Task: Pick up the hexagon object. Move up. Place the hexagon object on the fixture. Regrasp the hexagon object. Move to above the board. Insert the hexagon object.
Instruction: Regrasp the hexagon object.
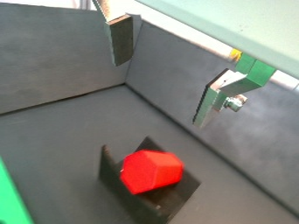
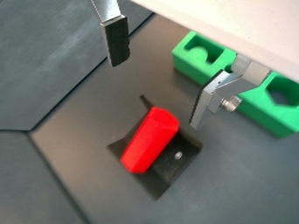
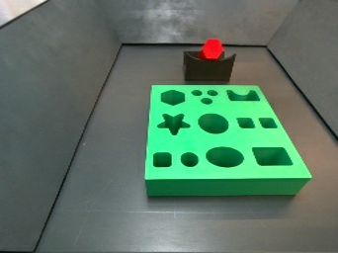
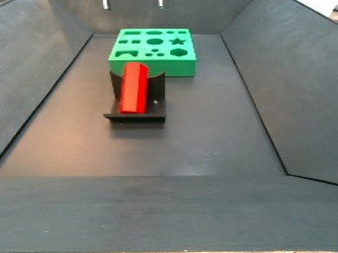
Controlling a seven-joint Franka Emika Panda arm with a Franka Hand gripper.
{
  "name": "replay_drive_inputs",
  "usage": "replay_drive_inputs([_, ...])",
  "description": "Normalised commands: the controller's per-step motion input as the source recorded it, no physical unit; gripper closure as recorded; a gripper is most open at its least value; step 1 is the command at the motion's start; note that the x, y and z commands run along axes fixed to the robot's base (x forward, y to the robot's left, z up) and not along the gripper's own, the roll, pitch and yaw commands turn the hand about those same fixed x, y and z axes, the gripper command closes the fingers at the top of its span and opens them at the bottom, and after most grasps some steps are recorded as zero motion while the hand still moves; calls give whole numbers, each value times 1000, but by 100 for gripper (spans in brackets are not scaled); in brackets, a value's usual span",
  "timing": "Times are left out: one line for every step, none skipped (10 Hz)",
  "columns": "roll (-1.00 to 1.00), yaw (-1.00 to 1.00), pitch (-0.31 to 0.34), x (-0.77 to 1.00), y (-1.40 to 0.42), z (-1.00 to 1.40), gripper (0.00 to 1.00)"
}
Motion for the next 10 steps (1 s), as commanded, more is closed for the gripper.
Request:
replay_drive_inputs([1000, 73, 127, 105, -34, -23, 0])
replay_drive_inputs([1000, 84, 144, 113, -37, -23, 0])
replay_drive_inputs([1000, 99, 160, 116, -40, -24, 0])
replay_drive_inputs([1000, 119, 178, 120, -40, -26, 0])
replay_drive_inputs([1000, 154, 200, 124, -45, -23, 0])
replay_drive_inputs([1000, 188, 216, 132, -46, -26, 0])
replay_drive_inputs([1000, 239, 231, 144, -48, -26, 0])
replay_drive_inputs([828, 253, 197, 158, -51, -29, 0])
replay_drive_inputs([603, 268, 147, 181, -53, -29, 0])
replay_drive_inputs([436, 268, 110, 200, -54, -30, 0])
